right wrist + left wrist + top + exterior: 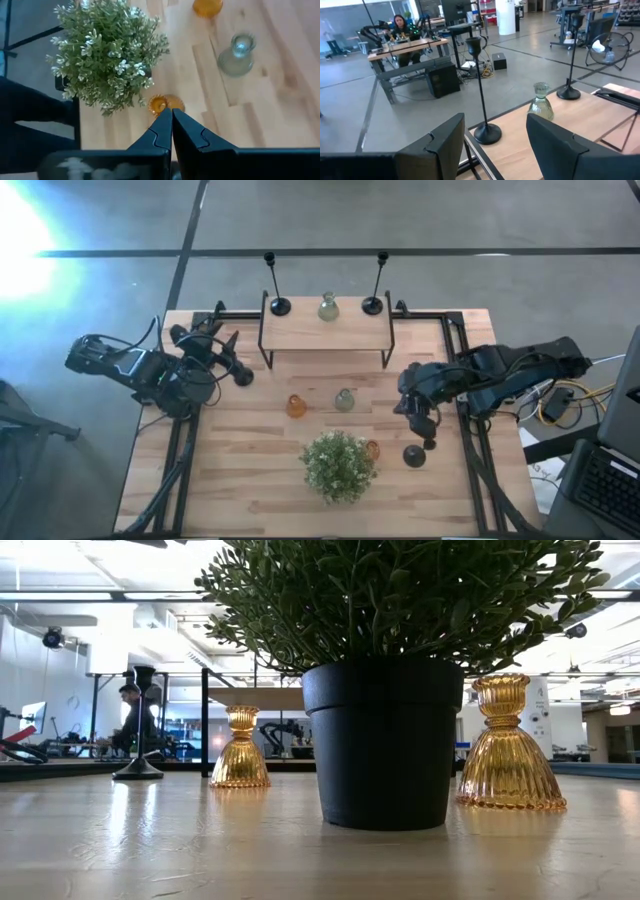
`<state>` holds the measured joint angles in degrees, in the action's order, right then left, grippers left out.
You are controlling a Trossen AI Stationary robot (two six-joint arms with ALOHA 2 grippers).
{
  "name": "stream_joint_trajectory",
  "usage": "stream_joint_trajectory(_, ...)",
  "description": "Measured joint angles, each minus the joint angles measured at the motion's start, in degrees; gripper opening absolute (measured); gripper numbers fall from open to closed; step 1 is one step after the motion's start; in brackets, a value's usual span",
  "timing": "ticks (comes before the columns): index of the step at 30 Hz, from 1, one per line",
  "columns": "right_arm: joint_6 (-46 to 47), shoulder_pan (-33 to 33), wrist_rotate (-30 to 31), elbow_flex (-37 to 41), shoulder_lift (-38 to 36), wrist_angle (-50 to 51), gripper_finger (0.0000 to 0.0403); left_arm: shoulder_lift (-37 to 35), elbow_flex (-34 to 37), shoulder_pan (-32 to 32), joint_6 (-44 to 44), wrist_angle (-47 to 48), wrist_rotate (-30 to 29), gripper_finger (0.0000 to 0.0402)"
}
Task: Pick & Place candle stick holders
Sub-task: Put the right orange glass candle holder on the shelf
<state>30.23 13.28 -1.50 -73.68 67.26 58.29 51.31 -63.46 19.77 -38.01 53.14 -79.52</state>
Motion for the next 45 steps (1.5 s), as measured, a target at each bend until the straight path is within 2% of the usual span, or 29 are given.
stream_joint_trajectory(8,6.9,0.0,-1.11,-0.09,1.56,3.18,0.0021,0.0,0.0,-0.05,0.06,0.01,-0.97,0.0218)
stream_joint_trajectory(14,7.49,-0.02,-1.48,-0.1,1.86,3.9,0.0085,0.0,0.0,-0.05,0.2,0.03,-0.97,0.0218)
stream_joint_trajectory(20,10.33,-0.02,-3.62,-0.1,1.58,8.71,0.0149,0.0,0.17,-0.05,1.44,0.07,-0.99,0.0218)
stream_joint_trajectory(26,11.36,-0.25,-3.69,-0.1,2.2,8.82,0.0189,0.0,1.45,-0.05,0.72,0.04,-2.06,0.0218)
stream_joint_trajectory(31,9.95,-0.7,-3.46,0.17,5.84,7.63,0.0202,0.12,2.8,-0.07,-1.15,0.03,-2.63,0.0218)
stream_joint_trajectory(38,5.79,-0.7,-3.82,0.4,12.42,6.46,0.02,0.22,4.48,-0.07,-3.26,-0.54,-1.47,0.0218)
stream_joint_trajectory(45,3.62,-0.68,-6.66,2.87,16.34,-3.32,0.019,0.17,4.59,-0.07,-3.34,-0.56,-0.69,0.0218)
